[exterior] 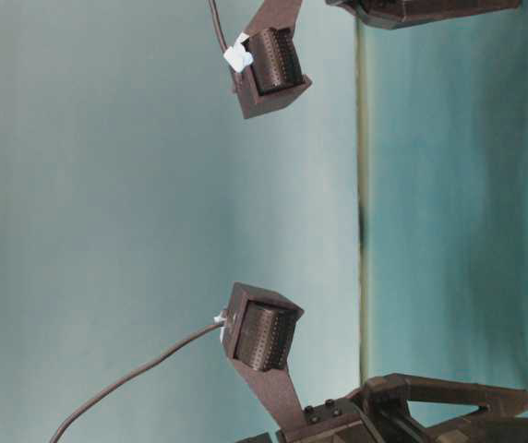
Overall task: Insert the washer onto the shaft with both hands.
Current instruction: 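Close left gripper on the washer and right gripper on the shaft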
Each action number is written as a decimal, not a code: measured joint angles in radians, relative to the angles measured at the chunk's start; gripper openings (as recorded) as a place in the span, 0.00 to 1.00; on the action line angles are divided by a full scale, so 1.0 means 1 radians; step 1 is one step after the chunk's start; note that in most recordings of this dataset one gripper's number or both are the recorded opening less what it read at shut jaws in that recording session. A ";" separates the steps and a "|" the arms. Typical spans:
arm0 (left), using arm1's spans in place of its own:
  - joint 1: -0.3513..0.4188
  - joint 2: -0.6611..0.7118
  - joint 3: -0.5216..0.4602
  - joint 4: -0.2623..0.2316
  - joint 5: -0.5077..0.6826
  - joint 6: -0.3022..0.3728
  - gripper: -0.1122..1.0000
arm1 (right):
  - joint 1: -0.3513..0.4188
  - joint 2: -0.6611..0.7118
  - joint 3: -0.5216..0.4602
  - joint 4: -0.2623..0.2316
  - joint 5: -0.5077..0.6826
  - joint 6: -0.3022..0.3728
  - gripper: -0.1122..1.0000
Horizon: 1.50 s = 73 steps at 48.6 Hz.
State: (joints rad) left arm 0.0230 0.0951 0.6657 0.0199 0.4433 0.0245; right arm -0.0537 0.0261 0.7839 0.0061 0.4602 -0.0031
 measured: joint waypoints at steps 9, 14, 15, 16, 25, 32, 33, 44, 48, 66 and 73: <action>0.000 0.000 0.000 -0.002 -0.002 0.002 0.90 | 0.002 0.000 0.000 0.000 0.000 0.000 0.95; 0.000 0.000 0.000 0.000 -0.012 0.000 0.90 | 0.000 0.000 0.000 0.000 0.000 0.000 0.95; 0.000 0.000 0.000 -0.002 -0.014 0.000 0.90 | 0.002 0.000 0.000 -0.002 0.002 0.000 0.95; 0.000 0.000 0.000 0.000 -0.015 0.000 0.90 | 0.000 0.000 0.000 -0.002 0.000 0.000 0.95; 0.000 0.000 0.000 -0.002 -0.020 0.002 0.90 | 0.000 0.000 0.002 0.000 0.000 0.000 0.95; 0.000 0.000 0.000 0.000 -0.020 0.000 0.89 | 0.002 0.000 0.002 0.000 0.000 0.000 0.94; -0.002 0.000 -0.002 0.000 -0.018 0.000 0.89 | 0.002 0.002 0.000 -0.002 0.000 0.000 0.94; 0.000 0.000 0.002 -0.002 -0.017 -0.005 0.69 | 0.000 0.003 0.000 0.000 0.000 0.000 0.86; -0.002 0.000 0.002 -0.002 -0.017 -0.008 0.56 | 0.000 0.003 0.002 -0.002 0.000 0.000 0.78; -0.003 0.000 0.003 0.000 -0.015 -0.006 0.42 | 0.005 0.002 0.002 0.000 0.000 0.000 0.23; -0.005 0.000 0.003 0.000 -0.015 -0.008 0.42 | 0.003 0.003 0.000 0.000 -0.002 0.000 0.10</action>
